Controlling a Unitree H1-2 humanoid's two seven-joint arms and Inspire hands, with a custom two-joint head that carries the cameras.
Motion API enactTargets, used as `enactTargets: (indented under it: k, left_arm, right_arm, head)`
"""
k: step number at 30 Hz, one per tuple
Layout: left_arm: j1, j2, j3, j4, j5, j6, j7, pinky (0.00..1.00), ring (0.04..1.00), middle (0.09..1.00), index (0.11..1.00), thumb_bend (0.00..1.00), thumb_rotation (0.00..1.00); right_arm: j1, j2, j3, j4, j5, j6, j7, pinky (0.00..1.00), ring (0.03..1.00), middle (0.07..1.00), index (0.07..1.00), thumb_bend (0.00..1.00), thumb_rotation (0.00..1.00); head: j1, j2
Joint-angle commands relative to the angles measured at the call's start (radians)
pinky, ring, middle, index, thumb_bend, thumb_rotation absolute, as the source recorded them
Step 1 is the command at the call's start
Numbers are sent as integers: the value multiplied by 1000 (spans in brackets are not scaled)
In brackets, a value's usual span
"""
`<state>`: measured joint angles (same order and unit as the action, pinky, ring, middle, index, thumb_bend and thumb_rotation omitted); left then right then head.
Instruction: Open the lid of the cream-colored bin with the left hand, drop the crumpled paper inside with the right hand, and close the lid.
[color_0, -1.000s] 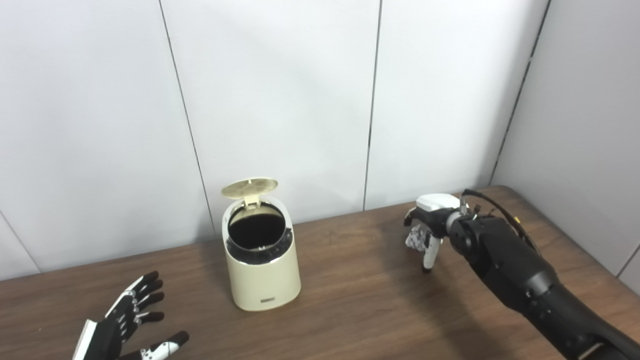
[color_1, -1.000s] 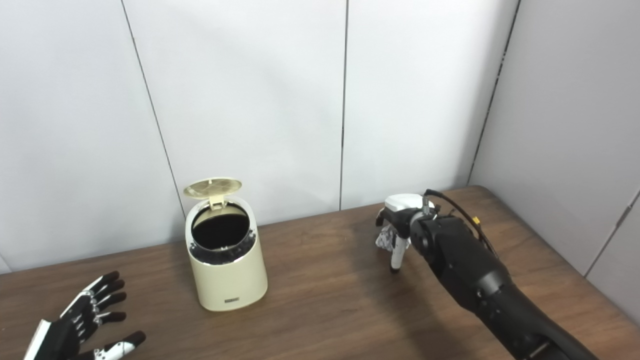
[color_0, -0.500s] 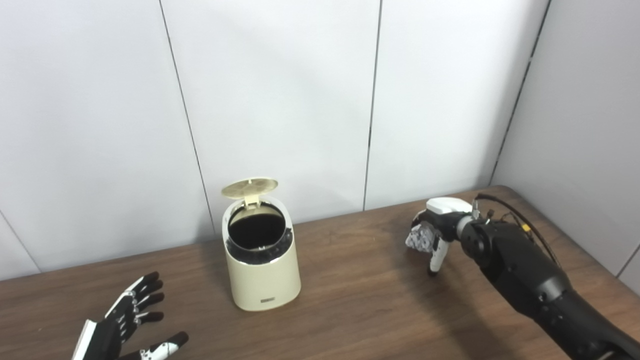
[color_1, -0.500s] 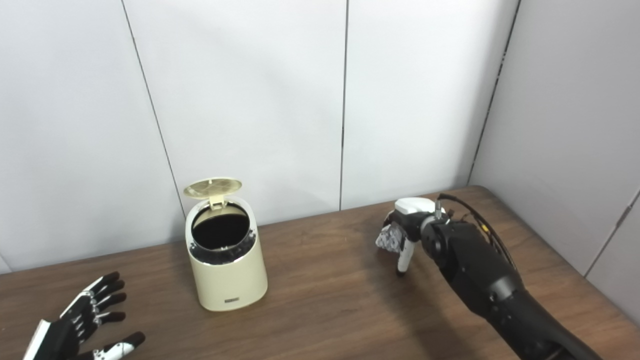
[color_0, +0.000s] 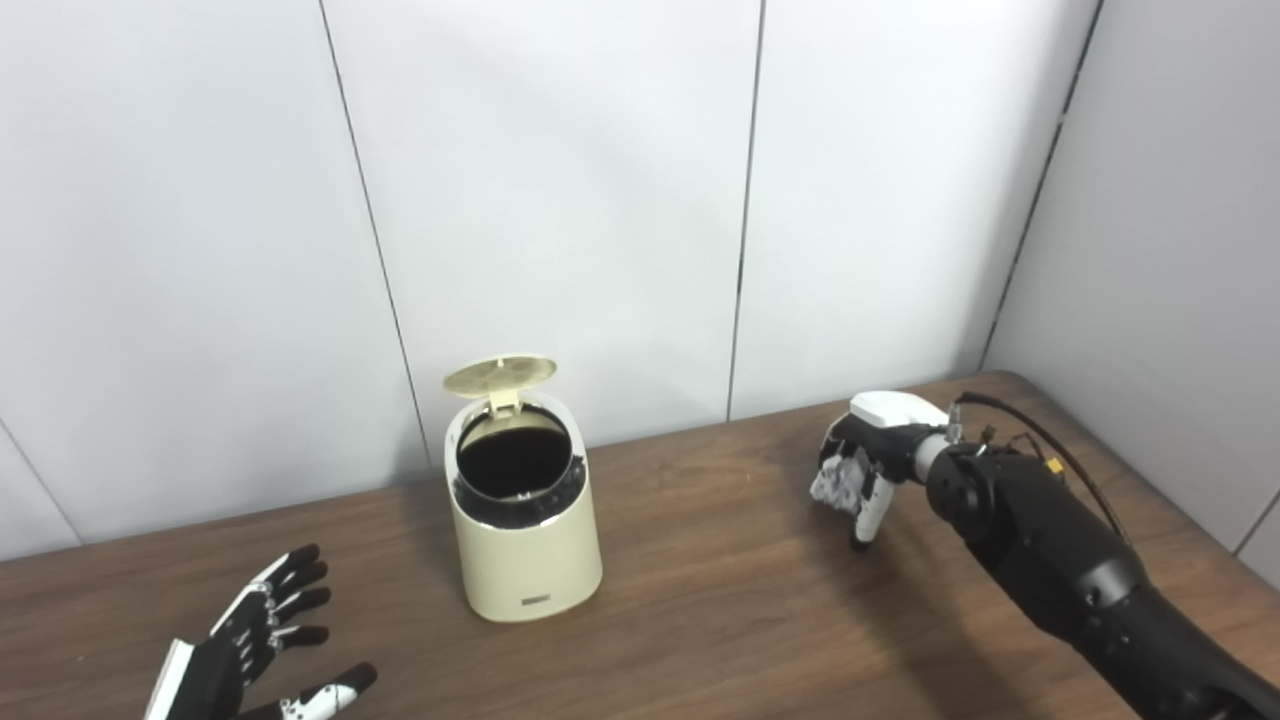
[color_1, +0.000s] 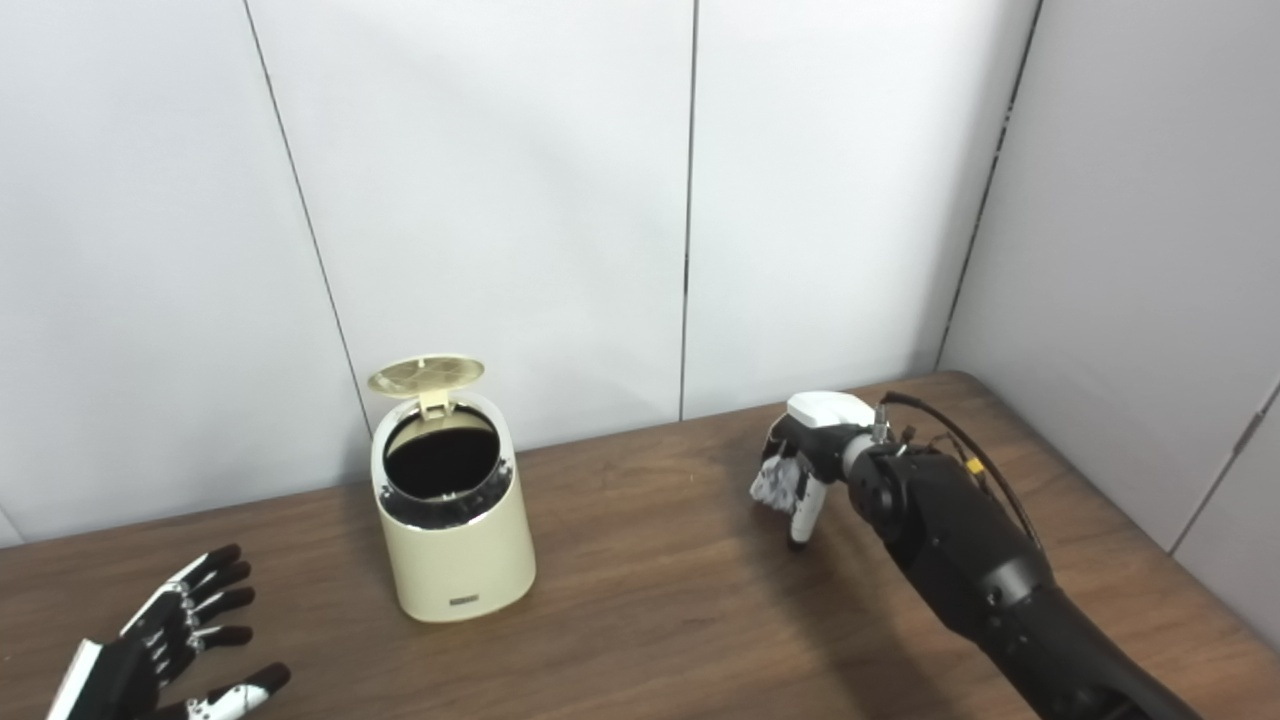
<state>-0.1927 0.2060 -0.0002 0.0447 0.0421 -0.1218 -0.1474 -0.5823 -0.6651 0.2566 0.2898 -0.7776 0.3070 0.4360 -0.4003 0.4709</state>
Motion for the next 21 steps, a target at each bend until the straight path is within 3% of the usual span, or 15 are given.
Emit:
enactTargets:
  k: [1,6,9,10,12,21]
  left_arm:
    - [-22,15,5,-34,3,-10,3,701,819,859,912,683,0]
    - [-22,14,0,-33,11,-13,4,693,815,856,907,691,0]
    - [-21,14,-3,-33,15,-17,4,683,811,859,907,694,0]
    - [-21,13,-3,-33,16,-19,4,673,808,858,905,694,0]
    - [-21,12,-3,-31,16,-21,4,667,803,855,903,699,0]
    - [-24,13,-1,-30,16,-15,1,664,808,862,897,706,0]
  right_arm:
    - [-36,-12,-15,-3,15,-6,-23,577,651,709,698,777,14]
    - [-37,-3,-11,-18,22,8,-24,594,675,734,721,788,35]
    - [-35,5,-17,-9,34,-11,-49,589,635,676,673,786,8]
    - [-34,6,-18,-10,35,-14,-58,562,582,553,579,634,3]
    - [-35,6,-18,-1,42,-22,-75,531,535,504,508,550,0]
    - [-35,-2,-13,0,45,-52,-121,479,436,502,483,520,0]
  head:
    - [0,1]
    - [2,4]
    - [5,6]
    - [6,6]
    - [8,7]
    - [13,8]
